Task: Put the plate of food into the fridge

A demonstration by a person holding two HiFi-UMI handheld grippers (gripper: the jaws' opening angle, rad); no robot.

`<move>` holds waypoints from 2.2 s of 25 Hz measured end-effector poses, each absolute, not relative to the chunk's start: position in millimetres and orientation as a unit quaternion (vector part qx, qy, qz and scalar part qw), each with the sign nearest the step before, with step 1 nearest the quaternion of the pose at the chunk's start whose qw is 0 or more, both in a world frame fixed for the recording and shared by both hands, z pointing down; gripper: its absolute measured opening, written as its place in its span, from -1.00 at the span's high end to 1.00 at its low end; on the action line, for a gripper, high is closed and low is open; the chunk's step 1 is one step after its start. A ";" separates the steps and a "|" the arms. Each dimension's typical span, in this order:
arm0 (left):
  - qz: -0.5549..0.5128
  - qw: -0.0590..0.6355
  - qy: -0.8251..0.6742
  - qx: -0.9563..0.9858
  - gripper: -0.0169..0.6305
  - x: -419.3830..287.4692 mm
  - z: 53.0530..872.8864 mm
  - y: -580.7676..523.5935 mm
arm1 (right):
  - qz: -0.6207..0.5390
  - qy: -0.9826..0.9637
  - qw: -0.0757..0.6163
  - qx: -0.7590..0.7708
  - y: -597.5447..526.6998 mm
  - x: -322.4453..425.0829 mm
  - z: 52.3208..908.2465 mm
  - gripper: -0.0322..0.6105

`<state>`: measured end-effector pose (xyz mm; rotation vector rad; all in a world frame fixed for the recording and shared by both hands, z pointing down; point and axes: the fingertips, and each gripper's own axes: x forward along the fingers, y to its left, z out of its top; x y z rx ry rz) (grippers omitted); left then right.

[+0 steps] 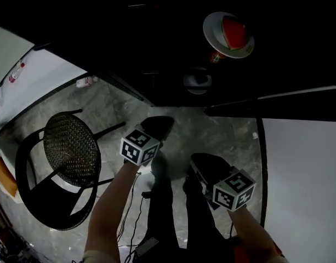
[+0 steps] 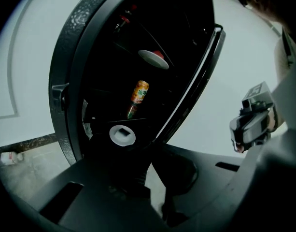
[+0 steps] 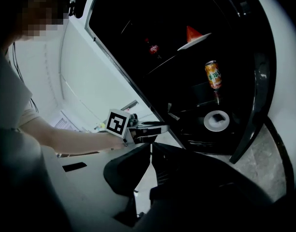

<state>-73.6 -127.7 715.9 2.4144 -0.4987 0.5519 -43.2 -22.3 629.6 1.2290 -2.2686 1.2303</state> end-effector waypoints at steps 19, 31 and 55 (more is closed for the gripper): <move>0.164 0.256 -0.195 0.932 0.92 -106.7 608.0 -94.3 | 0.307 -0.826 0.244 0.405 -39.5 -68.6 551.0 0.81; 0.138 0.243 -0.205 0.938 0.92 -148.9 528.8 -85.8 | 0.266 -0.834 0.271 0.400 -55.7 -108.7 480.9 0.81; 0.103 0.170 -0.223 0.954 0.92 -188.2 388.8 -101.7 | 0.200 -0.854 0.259 0.406 -90.0 -160.7 376.9 0.81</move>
